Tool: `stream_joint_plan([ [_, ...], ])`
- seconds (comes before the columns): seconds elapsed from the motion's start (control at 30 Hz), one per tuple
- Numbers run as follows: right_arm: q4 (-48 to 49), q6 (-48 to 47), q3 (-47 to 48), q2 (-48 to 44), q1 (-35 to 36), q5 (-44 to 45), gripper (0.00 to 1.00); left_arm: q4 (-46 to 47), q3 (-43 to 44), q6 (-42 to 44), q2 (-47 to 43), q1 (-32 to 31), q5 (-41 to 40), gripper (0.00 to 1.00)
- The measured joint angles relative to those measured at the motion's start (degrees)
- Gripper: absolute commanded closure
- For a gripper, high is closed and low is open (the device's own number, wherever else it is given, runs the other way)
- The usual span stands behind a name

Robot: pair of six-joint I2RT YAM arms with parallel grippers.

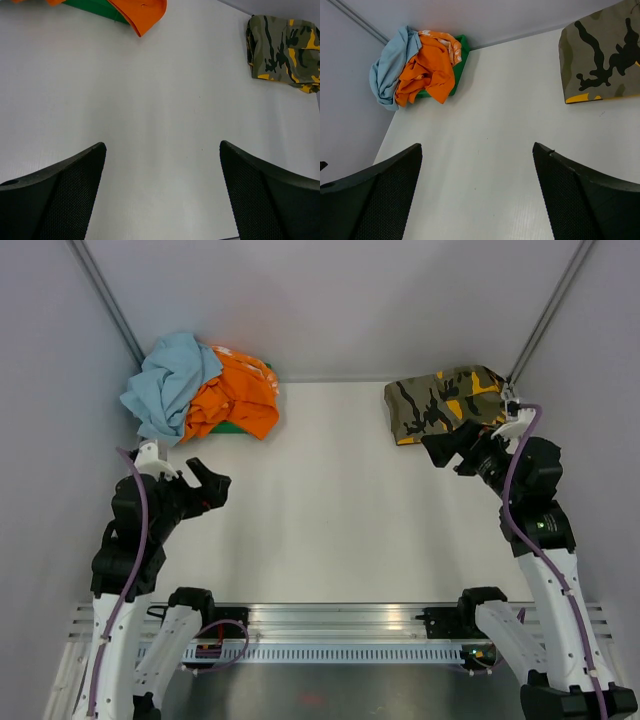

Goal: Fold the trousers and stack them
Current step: Grab the trousers from the pile

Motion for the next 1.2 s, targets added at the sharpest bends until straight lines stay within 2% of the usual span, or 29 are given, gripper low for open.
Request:
stream_joint_plan([
  [0.37, 4.31, 2.19, -2.97, 5.44, 0.0, -3.69, 0.02, 3.3, 0.55, -0.35, 6.93, 0.0, -2.67, 0.0],
  [0.47, 6.1, 3.37, -3.78, 7.89, 0.0, -5.03, 0.02, 3.02, 6.34, -1.01, 16.98, 0.0, -7.48, 0.0],
  [0.63, 12.15, 6.51, -5.62, 10.49, 0.0, -7.26, 0.02, 2.05, 28.15, -1.01, 40.76, 0.96, -15.41, 0.0],
  [0.73, 15.76, 7.26, -5.62, 11.63, 0.0, -7.63, 0.02, 1.81, 36.68, -1.05, 50.82, 4.52, -18.03, 0.0],
  [0.9, 17.35, 5.84, -5.62, 12.72, 0.0, -7.41, 0.02, 3.41, 41.22, -3.65, 61.86, 17.73, -16.63, 0.0],
  [1.0, 17.0, 4.24, -5.62, 13.38, 0.0, -6.62, 0.02, 4.72, 43.65, -4.52, 68.17, 22.97, -15.98, 0.0],
  [1.2, 16.83, 1.81, -5.62, 14.36, 0.0, -5.2, 0.02, 12.2, 44.19, -4.61, 75.73, 22.86, -12.41, 0.0],
])
